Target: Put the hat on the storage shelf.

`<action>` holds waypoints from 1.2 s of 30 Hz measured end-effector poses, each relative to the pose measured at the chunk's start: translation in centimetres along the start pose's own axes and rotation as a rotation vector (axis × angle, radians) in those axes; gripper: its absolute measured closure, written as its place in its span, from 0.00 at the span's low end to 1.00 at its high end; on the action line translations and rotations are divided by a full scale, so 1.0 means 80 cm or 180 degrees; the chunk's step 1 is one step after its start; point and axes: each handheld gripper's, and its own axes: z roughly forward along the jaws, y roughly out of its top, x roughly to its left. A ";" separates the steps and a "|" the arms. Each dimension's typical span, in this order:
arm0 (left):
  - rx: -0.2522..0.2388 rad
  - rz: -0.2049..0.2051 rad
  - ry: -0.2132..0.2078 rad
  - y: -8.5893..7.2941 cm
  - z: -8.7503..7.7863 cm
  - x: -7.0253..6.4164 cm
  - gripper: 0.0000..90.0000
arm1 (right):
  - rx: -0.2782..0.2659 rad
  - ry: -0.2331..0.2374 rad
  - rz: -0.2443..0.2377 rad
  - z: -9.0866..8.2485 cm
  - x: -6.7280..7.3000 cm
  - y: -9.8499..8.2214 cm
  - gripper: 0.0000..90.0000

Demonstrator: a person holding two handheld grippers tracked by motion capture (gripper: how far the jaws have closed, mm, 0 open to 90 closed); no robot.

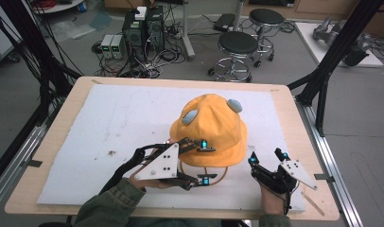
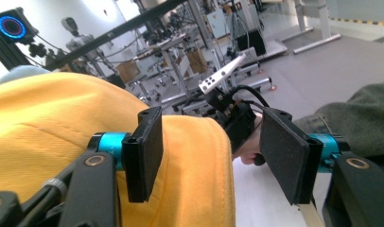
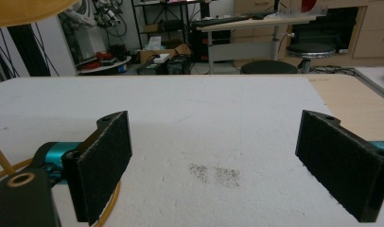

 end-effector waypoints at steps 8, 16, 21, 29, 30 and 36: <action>-0.0029 -0.0035 0.0093 0.005 -0.014 0.001 0.44 | 0.0030 -0.0028 0.0007 0.001 0.000 0.000 0.11; -0.0065 -0.0180 0.0307 0.001 -0.037 0.007 0.44 | 0.0031 -0.0026 0.0011 0.000 0.000 -0.001 0.11; -0.0070 -0.0272 0.0528 -0.003 -0.059 0.011 0.43 | 0.0030 -0.0024 0.0013 0.000 0.000 0.000 0.11; 0.0014 -0.0354 0.0902 -0.008 -0.094 0.016 0.42 | 0.0028 -0.0011 -0.0011 0.001 0.000 0.000 0.11; 0.0040 -0.0337 0.0941 -0.009 -0.097 0.015 0.42 | 0.0031 -0.0011 -0.0005 0.001 0.000 0.000 0.11; 0.0165 -0.0381 0.1217 -0.017 -0.123 0.015 0.41 | 0.0028 -0.0019 0.0001 0.000 -0.001 0.000 0.11</action>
